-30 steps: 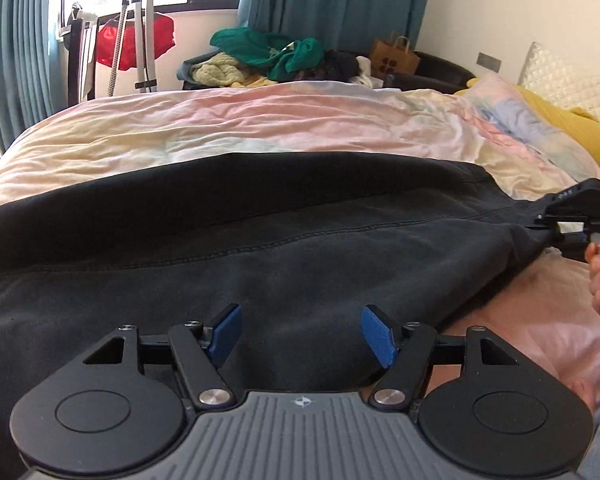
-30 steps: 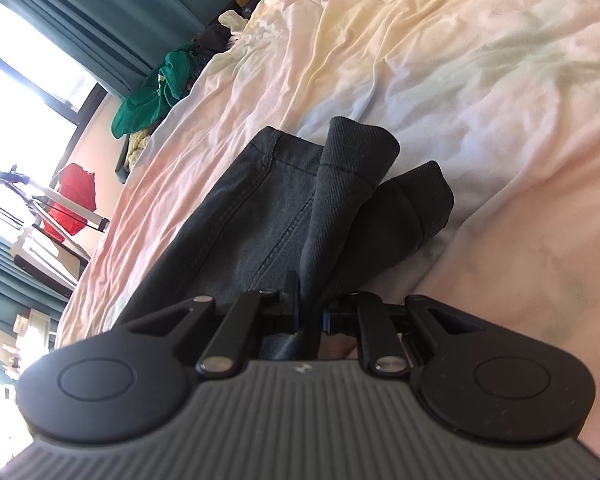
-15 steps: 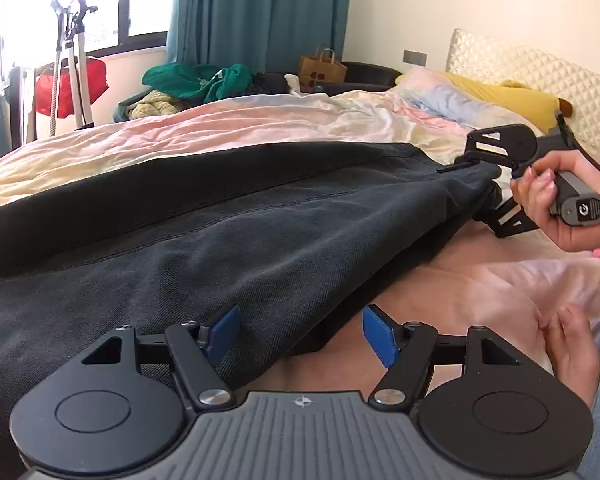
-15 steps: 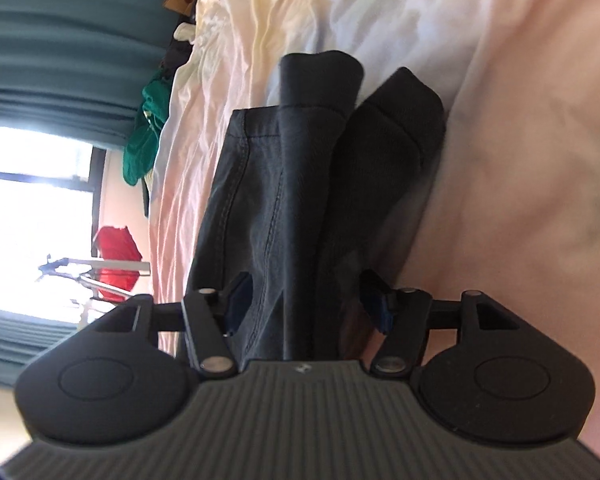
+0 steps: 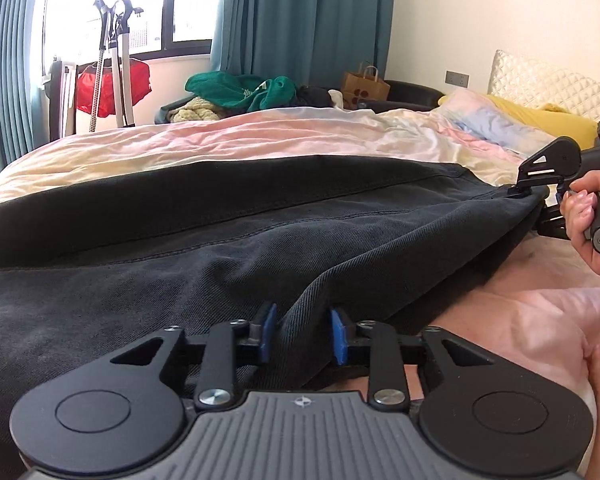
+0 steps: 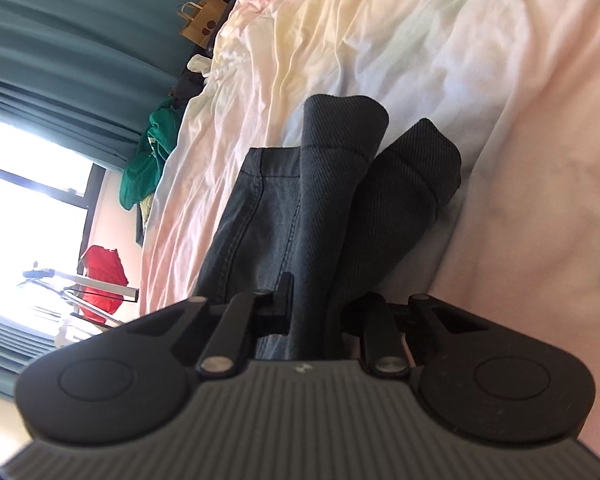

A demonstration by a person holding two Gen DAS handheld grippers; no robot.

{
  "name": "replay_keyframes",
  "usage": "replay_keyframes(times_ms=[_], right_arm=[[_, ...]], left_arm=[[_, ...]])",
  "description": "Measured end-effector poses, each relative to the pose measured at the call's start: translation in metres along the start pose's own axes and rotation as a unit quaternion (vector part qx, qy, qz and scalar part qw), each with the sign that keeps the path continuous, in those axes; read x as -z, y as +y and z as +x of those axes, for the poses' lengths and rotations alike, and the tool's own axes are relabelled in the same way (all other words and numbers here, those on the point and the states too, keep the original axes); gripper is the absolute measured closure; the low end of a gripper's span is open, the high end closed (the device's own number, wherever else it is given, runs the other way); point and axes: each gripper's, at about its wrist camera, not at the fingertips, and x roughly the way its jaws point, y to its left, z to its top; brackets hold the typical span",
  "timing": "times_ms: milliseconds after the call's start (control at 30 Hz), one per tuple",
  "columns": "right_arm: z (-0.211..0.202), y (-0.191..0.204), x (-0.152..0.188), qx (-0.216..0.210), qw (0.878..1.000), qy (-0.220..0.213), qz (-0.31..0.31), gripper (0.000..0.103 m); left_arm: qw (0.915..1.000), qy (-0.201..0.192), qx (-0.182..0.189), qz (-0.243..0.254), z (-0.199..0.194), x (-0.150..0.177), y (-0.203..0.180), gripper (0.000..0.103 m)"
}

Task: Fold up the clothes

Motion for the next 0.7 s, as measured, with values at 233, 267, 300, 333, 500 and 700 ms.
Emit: replay_keyframes(times_ms=[233, 267, 300, 333, 500, 700], right_arm=[[-0.015, 0.012, -0.006, -0.051, 0.998, -0.020, -0.007, 0.091], [-0.016, 0.011, -0.007, -0.057, 0.998, -0.020, -0.002, 0.091], [-0.015, 0.008, -0.008, -0.054, 0.998, -0.016, 0.004, 0.091], [-0.013, 0.005, -0.008, -0.044, 0.999, -0.010, 0.011, 0.091], [0.007, -0.024, -0.010, -0.020, 0.994, 0.028, 0.100, 0.084], [0.023, -0.033, -0.015, -0.046, 0.989, 0.043, 0.131, 0.061]], left_arm=[[0.9994, -0.019, 0.022, 0.019, -0.034, -0.008, -0.008, 0.101], [0.9994, -0.018, 0.027, 0.016, -0.038, -0.007, -0.008, 0.101], [0.9993, -0.015, 0.028, 0.018, -0.040, -0.005, -0.010, 0.101], [0.9994, -0.011, 0.027, 0.017, -0.038, -0.003, -0.010, 0.100], [0.9995, 0.006, 0.030, 0.007, -0.030, 0.003, -0.009, 0.096], [0.9987, 0.011, 0.048, 0.009, -0.038, 0.006, -0.011, 0.064]])
